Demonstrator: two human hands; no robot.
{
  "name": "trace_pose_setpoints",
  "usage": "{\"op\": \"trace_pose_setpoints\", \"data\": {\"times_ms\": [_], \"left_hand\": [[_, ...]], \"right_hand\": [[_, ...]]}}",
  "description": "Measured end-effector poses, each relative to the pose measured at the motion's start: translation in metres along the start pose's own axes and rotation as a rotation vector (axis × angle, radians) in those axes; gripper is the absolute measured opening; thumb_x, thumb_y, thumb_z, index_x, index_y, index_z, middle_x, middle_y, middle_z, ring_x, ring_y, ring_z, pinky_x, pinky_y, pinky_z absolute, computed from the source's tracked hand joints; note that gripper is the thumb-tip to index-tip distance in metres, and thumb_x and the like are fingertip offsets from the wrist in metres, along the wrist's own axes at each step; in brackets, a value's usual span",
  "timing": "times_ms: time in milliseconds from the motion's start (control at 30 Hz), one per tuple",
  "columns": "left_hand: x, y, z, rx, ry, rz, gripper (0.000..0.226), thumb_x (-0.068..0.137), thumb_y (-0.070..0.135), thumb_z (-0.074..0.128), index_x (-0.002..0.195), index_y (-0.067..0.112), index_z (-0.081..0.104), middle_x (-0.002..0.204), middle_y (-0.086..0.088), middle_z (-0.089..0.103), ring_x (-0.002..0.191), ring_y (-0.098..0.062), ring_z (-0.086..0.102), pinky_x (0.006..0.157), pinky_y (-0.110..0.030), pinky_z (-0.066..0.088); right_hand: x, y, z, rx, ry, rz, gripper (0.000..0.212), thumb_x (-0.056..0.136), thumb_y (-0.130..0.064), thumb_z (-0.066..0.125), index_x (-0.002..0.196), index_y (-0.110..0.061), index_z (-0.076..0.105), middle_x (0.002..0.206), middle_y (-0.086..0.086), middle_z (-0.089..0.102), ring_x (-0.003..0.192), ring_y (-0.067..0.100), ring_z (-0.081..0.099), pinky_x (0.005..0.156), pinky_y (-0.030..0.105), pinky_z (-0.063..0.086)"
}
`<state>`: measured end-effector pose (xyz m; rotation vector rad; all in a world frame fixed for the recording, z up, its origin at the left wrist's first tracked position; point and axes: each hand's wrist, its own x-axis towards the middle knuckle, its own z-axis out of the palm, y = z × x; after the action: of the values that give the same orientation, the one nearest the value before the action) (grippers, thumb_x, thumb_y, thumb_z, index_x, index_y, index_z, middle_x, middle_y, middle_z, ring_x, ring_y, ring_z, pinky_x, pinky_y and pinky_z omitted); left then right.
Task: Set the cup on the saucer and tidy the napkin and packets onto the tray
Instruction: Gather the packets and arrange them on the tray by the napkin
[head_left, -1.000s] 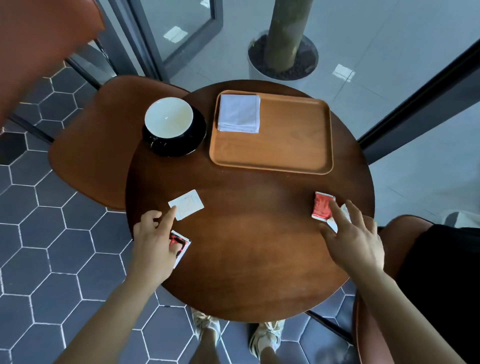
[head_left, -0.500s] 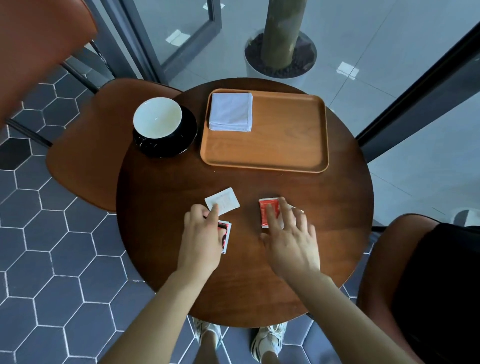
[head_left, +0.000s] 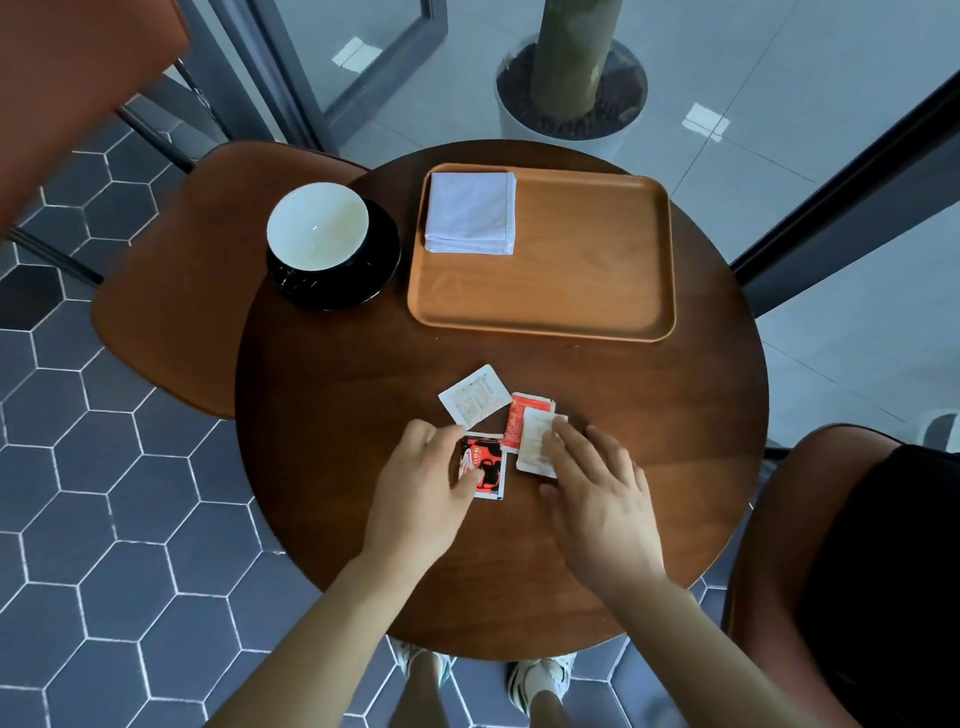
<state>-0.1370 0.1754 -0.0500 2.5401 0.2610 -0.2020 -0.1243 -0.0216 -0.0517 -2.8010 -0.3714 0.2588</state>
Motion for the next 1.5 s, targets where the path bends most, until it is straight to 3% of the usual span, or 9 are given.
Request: {"op": "trace_pose_setpoints", "data": {"times_ms": [300, 500, 700, 833, 1100, 1167, 1267, 1367, 1500], "left_hand": [[0.04, 0.012, -0.008, 0.168, 0.15, 0.016, 0.04, 0.087, 0.039, 0.071, 0.119, 0.016, 0.062, 0.105, -0.005, 0.056, 0.09, -0.02, 0.058, 0.059, -0.031, 0.052], [0.062, 0.02, -0.008, 0.306, 0.046, 0.041, 0.045, 0.088, 0.049, 0.067, 0.119, 0.016, 0.063, 0.107, -0.003, 0.056, 0.097, -0.017, 0.056, 0.066, -0.027, 0.051], [0.059, 0.019, -0.013, 0.208, 0.15, 0.1, 0.02, 0.093, 0.024, 0.06, 0.09, 0.009, 0.072, 0.076, -0.003, 0.063, 0.065, -0.013, 0.054, 0.053, -0.016, 0.033], [0.049, 0.004, -0.024, -0.24, 0.271, -0.228, 0.02, 0.095, 0.018, 0.061, 0.109, 0.01, 0.073, 0.104, -0.008, 0.076, 0.093, -0.021, 0.072, 0.068, -0.032, 0.06], [0.021, -0.035, -0.028, 0.043, 0.187, -0.278, 0.043, 0.088, 0.035, 0.071, 0.126, 0.015, 0.063, 0.108, -0.004, 0.066, 0.082, -0.018, 0.066, 0.059, -0.017, 0.04], [0.019, -0.039, -0.027, 0.018, 0.165, -0.224, 0.045, 0.087, 0.035, 0.073, 0.126, 0.016, 0.063, 0.107, -0.004, 0.064, 0.076, -0.016, 0.063, 0.058, -0.018, 0.042], [0.022, -0.041, -0.026, 0.017, 0.146, -0.176, 0.046, 0.084, 0.036, 0.075, 0.125, 0.017, 0.064, 0.104, -0.003, 0.064, 0.075, -0.015, 0.061, 0.055, -0.018, 0.041], [0.025, -0.043, -0.026, 0.078, 0.134, -0.136, 0.044, 0.084, 0.036, 0.075, 0.124, 0.018, 0.066, 0.103, -0.003, 0.065, 0.078, -0.013, 0.061, 0.055, -0.018, 0.042], [0.027, -0.046, -0.031, 0.11, 0.134, -0.096, 0.039, 0.088, 0.031, 0.073, 0.125, 0.021, 0.065, 0.102, -0.002, 0.062, 0.078, -0.014, 0.062, 0.059, -0.025, 0.052]], "right_hand": [[0.016, 0.004, 0.0, 0.035, 0.097, -0.018, 0.06, 0.075, -0.04, 0.081, 0.127, -0.014, 0.064, 0.136, 0.001, 0.06, 0.114, 0.029, 0.054, 0.082, 0.044, 0.052], [0.023, 0.003, 0.003, -0.03, 0.074, -0.078, 0.056, 0.07, -0.038, 0.086, 0.116, -0.013, 0.068, 0.126, 0.004, 0.063, 0.107, 0.031, 0.057, 0.077, 0.043, 0.052], [0.021, 0.004, 0.004, 0.027, 0.141, -0.089, 0.039, 0.085, -0.033, 0.074, 0.114, -0.007, 0.069, 0.123, 0.008, 0.065, 0.102, 0.03, 0.06, 0.078, 0.041, 0.052], [0.019, 0.008, 0.002, 0.177, 0.185, -0.108, 0.031, 0.099, -0.028, 0.057, 0.117, -0.006, 0.068, 0.116, 0.009, 0.064, 0.094, 0.028, 0.058, 0.078, 0.041, 0.054], [0.022, 0.01, -0.013, 0.472, 0.28, 0.119, 0.023, 0.092, -0.01, 0.065, 0.115, -0.014, 0.068, 0.099, -0.009, 0.07, 0.088, 0.007, 0.066, 0.073, 0.016, 0.05], [0.024, 0.007, -0.018, 0.594, 0.243, 0.23, 0.025, 0.092, -0.014, 0.066, 0.115, -0.022, 0.067, 0.095, -0.023, 0.067, 0.087, -0.002, 0.065, 0.07, 0.007, 0.049], [0.035, -0.007, -0.02, 0.74, 0.095, 0.312, 0.022, 0.091, -0.02, 0.067, 0.112, -0.026, 0.066, 0.094, -0.02, 0.07, 0.084, 0.001, 0.069, 0.069, 0.024, 0.06], [0.054, -0.027, -0.02, 0.742, -0.061, 0.261, 0.02, 0.093, -0.014, 0.06, 0.108, -0.023, 0.07, 0.088, -0.011, 0.074, 0.077, 0.01, 0.07, 0.07, 0.042, 0.059], [0.084, -0.054, -0.022, 0.707, -0.192, 0.173, 0.024, 0.095, -0.014, 0.056, 0.111, -0.022, 0.072, 0.094, -0.008, 0.073, 0.084, 0.014, 0.069, 0.075, 0.038, 0.057]]}}
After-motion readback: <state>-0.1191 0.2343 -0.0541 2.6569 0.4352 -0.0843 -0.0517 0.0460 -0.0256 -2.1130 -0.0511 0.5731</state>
